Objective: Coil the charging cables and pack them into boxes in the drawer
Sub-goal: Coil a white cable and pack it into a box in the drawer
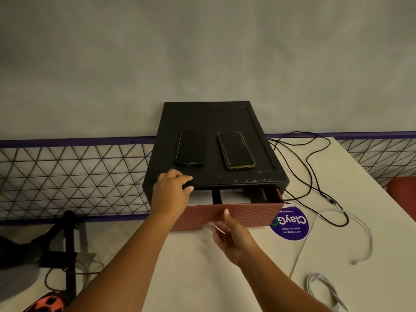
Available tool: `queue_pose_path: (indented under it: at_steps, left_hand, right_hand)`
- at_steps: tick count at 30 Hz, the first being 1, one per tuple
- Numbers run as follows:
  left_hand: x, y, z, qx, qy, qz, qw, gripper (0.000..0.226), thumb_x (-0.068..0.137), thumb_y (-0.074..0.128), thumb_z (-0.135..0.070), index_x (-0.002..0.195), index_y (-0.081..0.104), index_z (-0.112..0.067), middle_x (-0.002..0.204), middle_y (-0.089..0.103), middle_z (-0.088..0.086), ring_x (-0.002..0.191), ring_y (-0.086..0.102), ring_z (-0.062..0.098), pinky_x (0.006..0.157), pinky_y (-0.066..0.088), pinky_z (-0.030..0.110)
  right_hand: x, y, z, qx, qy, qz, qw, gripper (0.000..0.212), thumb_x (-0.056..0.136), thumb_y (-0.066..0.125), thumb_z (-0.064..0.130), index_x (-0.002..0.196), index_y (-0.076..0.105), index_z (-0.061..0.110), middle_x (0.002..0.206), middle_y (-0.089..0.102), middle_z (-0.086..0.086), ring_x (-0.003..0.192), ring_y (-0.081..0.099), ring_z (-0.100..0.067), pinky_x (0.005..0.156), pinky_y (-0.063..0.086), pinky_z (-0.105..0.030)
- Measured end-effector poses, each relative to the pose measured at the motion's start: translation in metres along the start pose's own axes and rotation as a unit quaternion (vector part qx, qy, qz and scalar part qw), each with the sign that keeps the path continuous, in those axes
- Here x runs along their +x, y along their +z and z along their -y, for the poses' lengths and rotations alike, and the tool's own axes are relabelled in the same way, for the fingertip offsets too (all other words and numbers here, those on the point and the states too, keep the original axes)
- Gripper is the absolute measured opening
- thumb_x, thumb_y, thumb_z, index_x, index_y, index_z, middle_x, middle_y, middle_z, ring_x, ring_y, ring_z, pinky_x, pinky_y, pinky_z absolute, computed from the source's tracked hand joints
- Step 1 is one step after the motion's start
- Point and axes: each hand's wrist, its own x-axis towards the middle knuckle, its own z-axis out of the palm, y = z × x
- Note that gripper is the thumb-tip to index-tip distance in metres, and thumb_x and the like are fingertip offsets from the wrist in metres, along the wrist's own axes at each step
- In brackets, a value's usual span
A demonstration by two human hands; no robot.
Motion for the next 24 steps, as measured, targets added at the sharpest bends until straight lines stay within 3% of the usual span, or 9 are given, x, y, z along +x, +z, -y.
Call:
queue_pose_path:
  at_steps: [5, 8, 14, 17, 24]
  left_hand:
    - [0.011, -0.002, 0.002, 0.015, 0.004, 0.016, 1.0, 0.031, 0.087, 0.064, -0.023, 0.118, 0.064, -0.022, 0.111, 0.057, 0.0, 0.108, 0.046, 0.018, 0.078, 0.041, 0.029]
    - [0.009, -0.001, 0.003, 0.021, 0.008, 0.011, 1.0, 0.03, 0.088, 0.063, -0.024, 0.117, 0.065, -0.022, 0.109, 0.057, -0.001, 0.105, 0.046, 0.018, 0.073, 0.037, 0.027]
    - [0.008, -0.001, 0.002, 0.018, 0.012, 0.008, 1.0, 0.03, 0.088, 0.062, -0.022, 0.118, 0.064, -0.02, 0.111, 0.057, 0.001, 0.105, 0.047, 0.018, 0.072, 0.036, 0.026]
    - [0.008, 0.001, 0.002, 0.024, -0.002, 0.007, 1.0, 0.031, 0.089, 0.061, -0.024, 0.119, 0.063, -0.021, 0.115, 0.056, 0.001, 0.108, 0.048, 0.019, 0.073, 0.037, 0.026]
    - [0.005, 0.002, 0.0, 0.01, -0.023, 0.002, 1.0, 0.031, 0.088, 0.062, -0.024, 0.119, 0.063, -0.022, 0.117, 0.055, 0.003, 0.109, 0.048, 0.021, 0.076, 0.041, 0.03]
  right_hand:
    - [-0.001, 0.0, -0.01, 0.037, 0.002, -0.008, 0.999, 0.034, 0.087, 0.062, 0.028, 0.114, 0.055, 0.008, 0.11, 0.063, -0.012, 0.098, 0.06, -0.025, 0.08, 0.053, -0.032]
    - [-0.008, -0.001, -0.02, 0.032, 0.003, -0.009, 0.999, 0.035, 0.087, 0.062, 0.029, 0.113, 0.054, 0.007, 0.107, 0.063, -0.011, 0.093, 0.062, -0.023, 0.066, 0.057, -0.027]
    - [-0.039, -0.02, -0.042, 0.004, -0.002, -0.012, 1.0, 0.018, 0.09, 0.055, 0.024, 0.1, 0.052, 0.01, 0.097, 0.065, -0.011, 0.093, 0.063, -0.025, 0.072, 0.054, -0.031]
    - [-0.057, -0.031, -0.053, -0.006, -0.002, -0.012, 1.0, 0.016, 0.092, 0.053, 0.023, 0.103, 0.051, 0.012, 0.103, 0.066, -0.01, 0.095, 0.064, -0.026, 0.075, 0.05, -0.031]
    - [-0.075, -0.042, -0.067, -0.008, -0.013, -0.015, 1.0, 0.011, 0.092, 0.054, 0.023, 0.097, 0.052, 0.014, 0.088, 0.071, -0.005, 0.088, 0.065, -0.023, 0.065, 0.053, -0.026]
